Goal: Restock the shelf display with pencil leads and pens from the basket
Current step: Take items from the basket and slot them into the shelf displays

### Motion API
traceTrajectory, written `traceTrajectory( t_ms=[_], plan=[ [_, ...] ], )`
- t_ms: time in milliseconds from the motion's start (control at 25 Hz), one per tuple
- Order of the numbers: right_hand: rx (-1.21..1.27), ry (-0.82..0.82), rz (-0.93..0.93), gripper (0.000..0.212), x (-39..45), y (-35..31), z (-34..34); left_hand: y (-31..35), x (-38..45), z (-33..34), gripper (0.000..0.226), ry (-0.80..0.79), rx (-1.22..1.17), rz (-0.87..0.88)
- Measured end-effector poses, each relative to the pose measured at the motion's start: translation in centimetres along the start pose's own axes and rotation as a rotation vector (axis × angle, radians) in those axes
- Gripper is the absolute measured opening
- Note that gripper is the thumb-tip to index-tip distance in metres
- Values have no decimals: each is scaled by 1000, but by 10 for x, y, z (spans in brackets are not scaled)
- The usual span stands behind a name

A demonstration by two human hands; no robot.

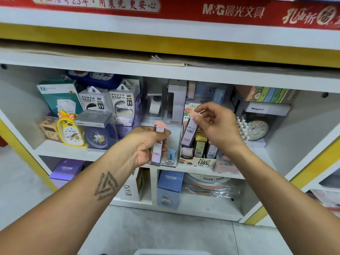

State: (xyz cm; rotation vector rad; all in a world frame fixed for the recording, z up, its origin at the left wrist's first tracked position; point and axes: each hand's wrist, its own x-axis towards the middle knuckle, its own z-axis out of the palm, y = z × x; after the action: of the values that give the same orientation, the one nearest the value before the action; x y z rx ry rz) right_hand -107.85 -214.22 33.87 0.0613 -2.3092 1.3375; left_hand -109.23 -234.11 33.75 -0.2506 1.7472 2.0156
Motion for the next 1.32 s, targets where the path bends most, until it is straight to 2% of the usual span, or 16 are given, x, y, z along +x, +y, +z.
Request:
traceTrajectory(
  t_ms=[120,240,400,440,520,600,640,760,840,920,960,1040,1160,1320],
  plan=[
    [-322,-30,-201,6,-5,8,3,1,0,-2,23,-26,3,-59],
    [-448,-78,-283,11,-7,18,9,1,-1,1,15,-40,6,-75],
    [-566,-88,-320,15,-6,21,9,0,-2,3,16,-72,63,-9],
    [-534,-73,-301,14,-6,20,9,0,-2,4,16,-77,83,14],
    [-314,-91,-162,9,-5,12,10,-2,-4,7,15,-93,97,36],
    [-1,-206,62,7,-6,1,13,-4,-7,11,18,-127,88,45],
    [79,-260,129,10,-8,-2,14,-5,-8,13,21,-146,78,51],
    [122,-291,160,11,-10,-7,11,-8,-3,18,32,-126,80,86],
    [106,-198,114,7,-7,-6,3,-12,9,16,36,21,309,173],
    [-92,-101,-2,8,-3,-2,-7,-17,19,13,29,152,651,292],
    [-212,-81,-65,7,-2,0,-10,-20,21,12,23,162,791,347],
    [-387,-75,-185,10,-6,2,-11,-24,17,13,23,87,1047,457],
    [-541,-48,-348,13,-11,7,-4,-33,10,15,37,-105,1355,635],
    [-631,-108,-434,17,-13,14,4,-48,8,14,38,-227,1596,673]
  ],
)
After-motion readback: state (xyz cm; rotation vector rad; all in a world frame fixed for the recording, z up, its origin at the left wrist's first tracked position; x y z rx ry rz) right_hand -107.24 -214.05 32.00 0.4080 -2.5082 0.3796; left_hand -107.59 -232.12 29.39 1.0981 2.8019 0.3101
